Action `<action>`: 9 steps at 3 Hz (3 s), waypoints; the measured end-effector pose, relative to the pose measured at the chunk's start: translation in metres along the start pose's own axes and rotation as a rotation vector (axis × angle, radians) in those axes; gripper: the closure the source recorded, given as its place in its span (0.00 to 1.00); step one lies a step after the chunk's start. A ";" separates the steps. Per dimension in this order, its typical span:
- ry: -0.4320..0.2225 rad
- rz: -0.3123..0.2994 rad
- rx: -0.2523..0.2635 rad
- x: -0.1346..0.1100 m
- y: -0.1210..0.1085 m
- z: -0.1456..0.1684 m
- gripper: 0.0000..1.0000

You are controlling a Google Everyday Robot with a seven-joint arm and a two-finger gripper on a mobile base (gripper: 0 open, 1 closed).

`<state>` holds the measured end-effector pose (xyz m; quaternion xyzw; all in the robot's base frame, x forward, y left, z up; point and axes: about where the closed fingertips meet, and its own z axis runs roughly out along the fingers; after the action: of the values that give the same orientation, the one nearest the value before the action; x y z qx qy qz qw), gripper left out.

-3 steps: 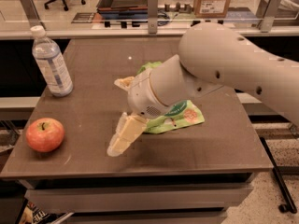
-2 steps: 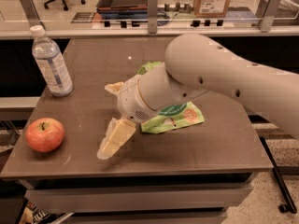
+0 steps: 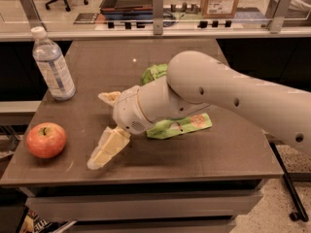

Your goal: Pick apple

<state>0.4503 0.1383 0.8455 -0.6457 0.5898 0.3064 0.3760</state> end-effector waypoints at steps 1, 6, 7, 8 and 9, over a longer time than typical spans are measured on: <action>-0.068 0.021 -0.022 -0.006 0.007 0.017 0.00; -0.229 0.051 -0.105 -0.048 0.012 0.087 0.39; -0.228 0.048 -0.108 -0.049 0.013 0.088 0.63; -0.228 0.045 -0.111 -0.051 0.015 0.088 0.86; -0.228 0.042 -0.114 -0.052 0.016 0.089 1.00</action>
Offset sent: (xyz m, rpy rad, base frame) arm -0.0186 0.0590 -0.0099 0.1904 0.0833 0.0489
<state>0.4325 0.2412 0.8398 -0.6143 0.5384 0.4187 0.3969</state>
